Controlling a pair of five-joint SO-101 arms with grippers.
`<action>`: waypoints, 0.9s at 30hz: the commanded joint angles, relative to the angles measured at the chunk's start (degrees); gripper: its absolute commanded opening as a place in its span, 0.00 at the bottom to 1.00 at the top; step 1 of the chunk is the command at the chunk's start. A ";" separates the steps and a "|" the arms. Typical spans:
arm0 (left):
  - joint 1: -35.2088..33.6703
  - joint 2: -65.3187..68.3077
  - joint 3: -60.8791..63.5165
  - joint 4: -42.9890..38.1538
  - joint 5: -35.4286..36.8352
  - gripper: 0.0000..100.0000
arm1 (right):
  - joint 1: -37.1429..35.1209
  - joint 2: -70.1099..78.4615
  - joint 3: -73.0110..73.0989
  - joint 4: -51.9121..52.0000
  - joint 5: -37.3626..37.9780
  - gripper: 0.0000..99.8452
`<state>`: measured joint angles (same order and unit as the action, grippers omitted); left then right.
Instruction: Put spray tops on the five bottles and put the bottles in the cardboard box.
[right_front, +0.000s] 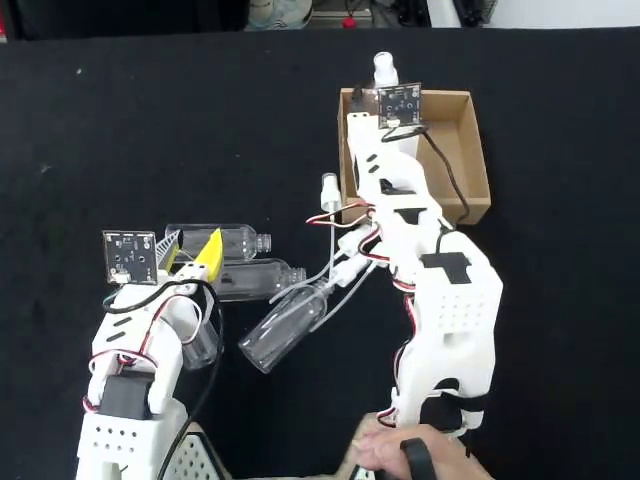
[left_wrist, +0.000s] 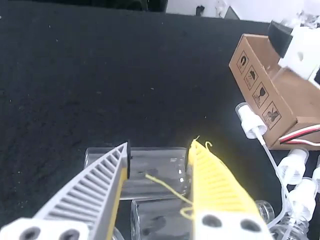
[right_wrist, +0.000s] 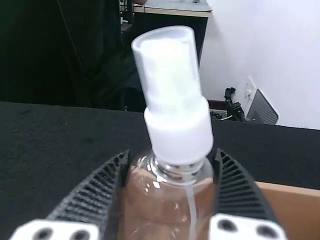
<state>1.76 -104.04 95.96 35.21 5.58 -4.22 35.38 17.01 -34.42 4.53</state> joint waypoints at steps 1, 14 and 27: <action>0.40 -0.44 1.45 -1.58 0.00 0.19 | -1.58 -0.66 -1.98 -1.14 0.53 0.20; 0.31 -0.44 1.45 -1.58 0.00 0.19 | -1.67 -0.66 -2.07 -1.14 0.53 0.21; 0.31 -0.44 1.45 -1.67 0.00 0.19 | -1.76 -0.75 -2.33 3.25 0.18 0.31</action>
<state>1.76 -104.04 96.13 34.86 5.58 -4.92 35.38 17.01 -31.25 4.53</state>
